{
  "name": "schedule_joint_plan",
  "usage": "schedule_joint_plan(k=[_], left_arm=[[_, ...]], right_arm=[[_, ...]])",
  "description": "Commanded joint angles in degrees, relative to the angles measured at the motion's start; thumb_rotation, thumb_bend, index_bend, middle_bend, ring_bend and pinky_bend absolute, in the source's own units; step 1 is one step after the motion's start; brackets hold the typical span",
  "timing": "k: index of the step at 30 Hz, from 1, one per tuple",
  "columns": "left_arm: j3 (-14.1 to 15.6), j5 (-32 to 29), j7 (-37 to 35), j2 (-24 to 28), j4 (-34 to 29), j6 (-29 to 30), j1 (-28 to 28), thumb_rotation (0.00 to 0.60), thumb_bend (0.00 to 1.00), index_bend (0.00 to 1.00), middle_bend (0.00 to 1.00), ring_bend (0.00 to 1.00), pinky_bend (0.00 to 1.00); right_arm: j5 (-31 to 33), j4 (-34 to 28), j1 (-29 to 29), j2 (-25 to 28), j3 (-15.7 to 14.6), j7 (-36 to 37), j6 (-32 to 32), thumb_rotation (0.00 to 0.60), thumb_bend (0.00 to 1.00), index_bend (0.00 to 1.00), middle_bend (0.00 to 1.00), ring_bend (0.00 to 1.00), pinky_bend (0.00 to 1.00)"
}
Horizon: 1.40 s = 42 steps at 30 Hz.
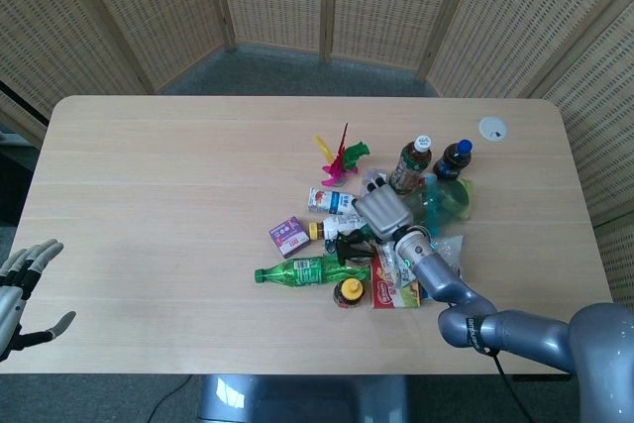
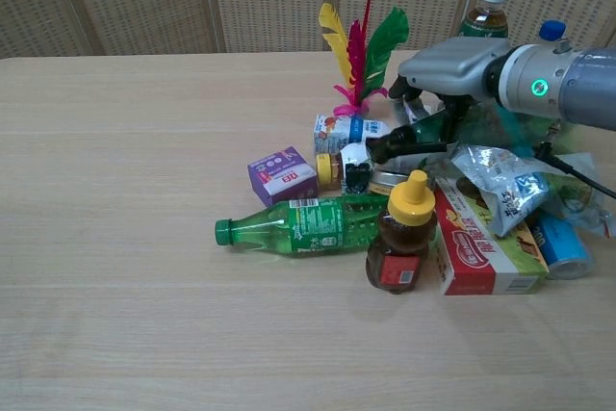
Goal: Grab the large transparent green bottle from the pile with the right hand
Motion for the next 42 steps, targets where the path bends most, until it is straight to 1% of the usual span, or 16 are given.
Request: schedule_joint_plan(k=[1, 5, 7, 8, 10, 12, 14, 16, 20, 29, 36, 42], left_arm=[[0.1, 0.2, -0.2, 0.0, 0.0, -0.1, -0.1, 0.6, 0.32, 0.05, 0.0, 0.0, 0.0], [0.2, 0.2, -0.6, 0.2, 0.1, 0.1, 0.0, 0.6, 0.32, 0.05, 0.0, 0.0, 0.0], [0.2, 0.2, -0.9, 0.3, 0.3, 0.3, 0.2, 0.6, 0.32, 0.05, 0.0, 0.0, 0.0], [0.2, 0.1, -1.1, 0.3, 0.3, 0.4, 0.2, 0.6, 0.32, 0.05, 0.0, 0.0, 0.0], [0.2, 0.1, -1.4, 0.4, 0.5, 0.5, 0.3, 0.6, 0.32, 0.05, 0.0, 0.0, 0.0], [0.3, 0.1, -1.5, 0.3, 0.6, 0.5, 0.3, 0.6, 0.32, 0.04, 0.0, 0.0, 0.0], [0.3, 0.2, -1.6, 0.2, 0.7, 0.4, 0.3, 0.6, 0.32, 0.05, 0.0, 0.0, 0.0], [0.4, 0.3, -1.6, 0.0, 0.8, 0.4, 0.3, 0.6, 0.32, 0.05, 0.0, 0.0, 0.0], [0.4, 0.4, -1.7, -0.2, 0.9, 0.3, 0.2, 0.6, 0.32, 0.05, 0.0, 0.0, 0.0], [0.4, 0.8, -1.4, -0.6, 0.6, 0.1, 0.0, 0.6, 0.32, 0.05, 0.0, 0.0, 0.0], [0.9, 1.6, -1.4, -0.9, 0.6, 0.6, 0.3, 0.6, 0.32, 0.05, 0.0, 0.0, 0.0], [0.9, 1.7, -2.0, -0.8, 1.1, 1.2, 0.5, 0.6, 0.32, 0.05, 0.0, 0.0, 0.0]], right_arm=[[1.3, -0.5, -0.3, 0.3, -0.1, -1.0, 0.5, 0.6, 0.11, 0.56, 0.77, 0.35, 0.05], [2.9, -0.7, -0.5, 0.4, -0.2, -1.2, 0.3, 0.6, 0.11, 0.58, 0.77, 0.38, 0.09], [3.7, -0.6, -0.8, 0.6, -0.2, -0.9, 0.1, 0.6, 0.11, 0.6, 0.8, 0.42, 0.14], [3.9, -0.6, -0.9, 0.7, -0.2, -0.6, 0.1, 0.6, 0.11, 0.61, 0.83, 0.45, 0.17], [3.6, -0.6, -1.2, 1.1, -0.3, -0.2, 0.4, 0.6, 0.12, 0.67, 0.92, 0.54, 0.26], [2.9, -0.9, -1.5, 1.7, -0.2, 0.4, 0.8, 0.6, 0.12, 0.72, 0.98, 0.63, 0.34], [1.8, -1.9, -1.9, 2.8, 0.1, 1.5, 1.4, 0.6, 0.13, 0.76, 1.0, 0.7, 0.4], [0.4, -3.2, -2.5, 4.2, 0.4, 2.7, 2.5, 0.6, 0.13, 0.79, 1.0, 0.75, 0.44], [-2.9, -5.8, -3.7, 7.1, 0.7, 4.7, 4.9, 0.6, 0.13, 0.82, 1.0, 0.78, 0.46], [-10.1, -14.6, -5.0, 15.0, 2.5, 6.3, 9.4, 0.6, 0.13, 0.84, 1.0, 0.8, 0.47], [-11.5, -22.6, -4.1, 21.5, 5.1, 3.6, 10.7, 0.6, 0.13, 0.84, 1.0, 0.8, 0.47], [-10.9, -26.6, -3.4, 24.6, 6.8, 1.4, 11.2, 0.6, 0.13, 0.84, 1.0, 0.8, 0.47]])
